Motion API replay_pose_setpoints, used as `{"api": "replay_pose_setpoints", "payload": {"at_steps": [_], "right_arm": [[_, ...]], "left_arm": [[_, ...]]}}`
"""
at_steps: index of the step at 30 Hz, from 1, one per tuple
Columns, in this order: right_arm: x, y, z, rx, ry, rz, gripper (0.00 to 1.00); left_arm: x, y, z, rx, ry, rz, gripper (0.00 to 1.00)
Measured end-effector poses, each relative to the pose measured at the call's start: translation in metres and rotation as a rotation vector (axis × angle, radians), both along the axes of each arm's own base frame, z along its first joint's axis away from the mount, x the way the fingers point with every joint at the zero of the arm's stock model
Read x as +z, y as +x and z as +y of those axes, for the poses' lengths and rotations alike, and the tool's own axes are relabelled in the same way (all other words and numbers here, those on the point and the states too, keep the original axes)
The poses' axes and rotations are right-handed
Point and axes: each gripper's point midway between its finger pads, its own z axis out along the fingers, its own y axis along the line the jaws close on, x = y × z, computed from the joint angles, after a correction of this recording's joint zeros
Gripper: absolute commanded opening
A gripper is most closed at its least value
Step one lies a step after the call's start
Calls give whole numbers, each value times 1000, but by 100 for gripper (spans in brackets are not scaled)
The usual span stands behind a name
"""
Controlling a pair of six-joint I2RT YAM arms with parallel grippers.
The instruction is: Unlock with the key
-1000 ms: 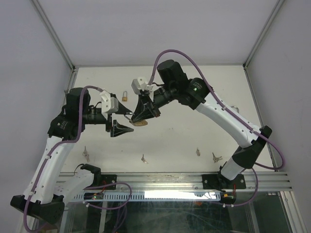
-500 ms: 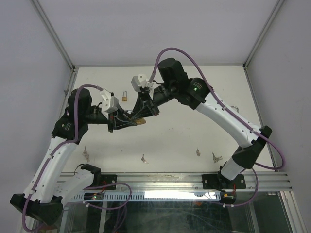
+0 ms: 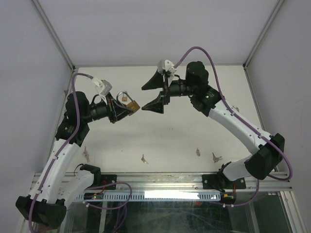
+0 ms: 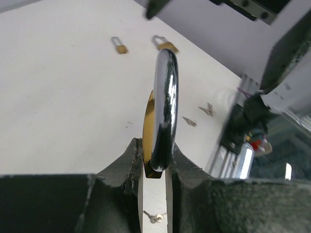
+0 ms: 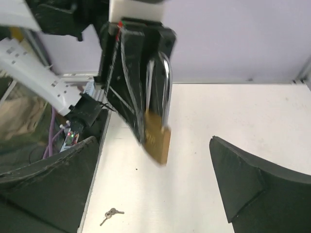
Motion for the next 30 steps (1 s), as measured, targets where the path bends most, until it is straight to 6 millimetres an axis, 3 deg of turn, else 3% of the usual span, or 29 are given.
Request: {"api": "replay_pose_setpoints", "payload": {"at_steps": [5,7,8,13,17,20,24,30], "right_arm": [[-19,54,-14,-275,6,173,96],[-31,64,-13,-346,19,222,78],[-38,63,-11,-344,32,257,75],[-51,17,17,-119,37,357,70],[-38,-25,30,45,44,309,45],[-23,-32,30,86,63,272,34],[-12,-32,28,108,78,245,38],[-12,-39,27,155,58,243,46]], "left_arm": [[-4,43,41,262,-26,83,0],[-4,47,48,295,-54,97,0],[-3,44,47,282,-80,99,0],[5,7,27,96,-187,90,0],[18,-15,19,-29,-199,30,0],[24,-27,16,-90,-198,-1,0],[24,-33,14,-133,-192,-7,0],[23,-37,9,-165,-191,-2,0]]}}
